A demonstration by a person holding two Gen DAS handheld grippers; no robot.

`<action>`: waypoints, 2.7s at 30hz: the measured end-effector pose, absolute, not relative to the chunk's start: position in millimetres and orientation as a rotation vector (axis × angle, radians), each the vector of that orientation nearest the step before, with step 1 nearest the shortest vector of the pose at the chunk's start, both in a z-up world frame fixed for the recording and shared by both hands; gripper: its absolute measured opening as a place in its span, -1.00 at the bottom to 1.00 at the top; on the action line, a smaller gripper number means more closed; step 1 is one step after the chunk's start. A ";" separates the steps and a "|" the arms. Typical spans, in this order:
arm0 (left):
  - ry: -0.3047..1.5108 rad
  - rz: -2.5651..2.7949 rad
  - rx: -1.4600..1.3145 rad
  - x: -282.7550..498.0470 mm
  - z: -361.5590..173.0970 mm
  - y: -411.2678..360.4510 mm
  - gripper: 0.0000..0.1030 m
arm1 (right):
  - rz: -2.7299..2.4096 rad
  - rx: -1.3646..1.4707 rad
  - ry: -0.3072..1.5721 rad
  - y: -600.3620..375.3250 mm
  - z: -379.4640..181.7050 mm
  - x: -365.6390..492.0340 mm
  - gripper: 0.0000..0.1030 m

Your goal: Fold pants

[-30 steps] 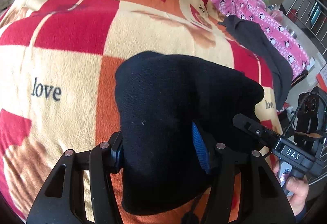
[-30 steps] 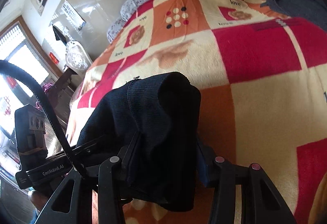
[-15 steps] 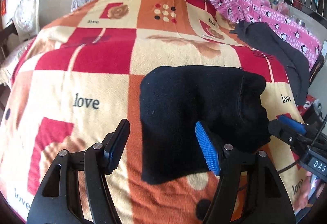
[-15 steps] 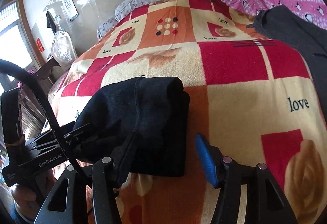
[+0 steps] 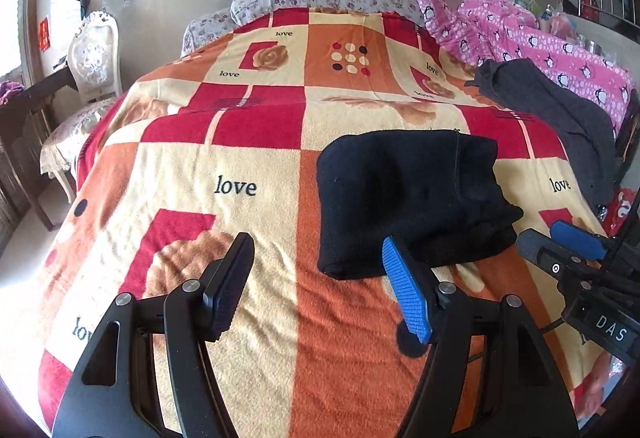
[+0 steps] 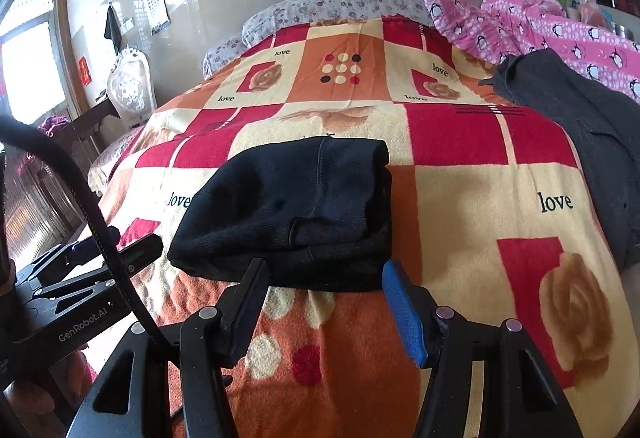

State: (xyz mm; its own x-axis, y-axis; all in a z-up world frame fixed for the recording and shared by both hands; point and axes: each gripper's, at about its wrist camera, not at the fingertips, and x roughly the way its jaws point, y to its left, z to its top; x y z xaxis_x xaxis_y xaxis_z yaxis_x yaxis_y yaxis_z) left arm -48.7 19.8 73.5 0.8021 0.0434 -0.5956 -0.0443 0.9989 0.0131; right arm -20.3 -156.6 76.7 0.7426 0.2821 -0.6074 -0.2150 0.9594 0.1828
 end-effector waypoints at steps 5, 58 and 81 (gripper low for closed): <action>0.627 0.052 0.006 -64.9 81.0 19.0 0.32 | 0.286 0.154 0.677 -156.5 78.0 -30.4 0.20; 0.645 0.027 -0.004 -76.0 77.4 12.7 0.32 | 0.307 0.151 0.717 -148.0 69.8 -38.7 0.20; 0.651 0.021 -0.005 -75.5 74.6 10.2 0.32 | 0.308 0.152 0.731 -145.3 65.6 -37.0 0.21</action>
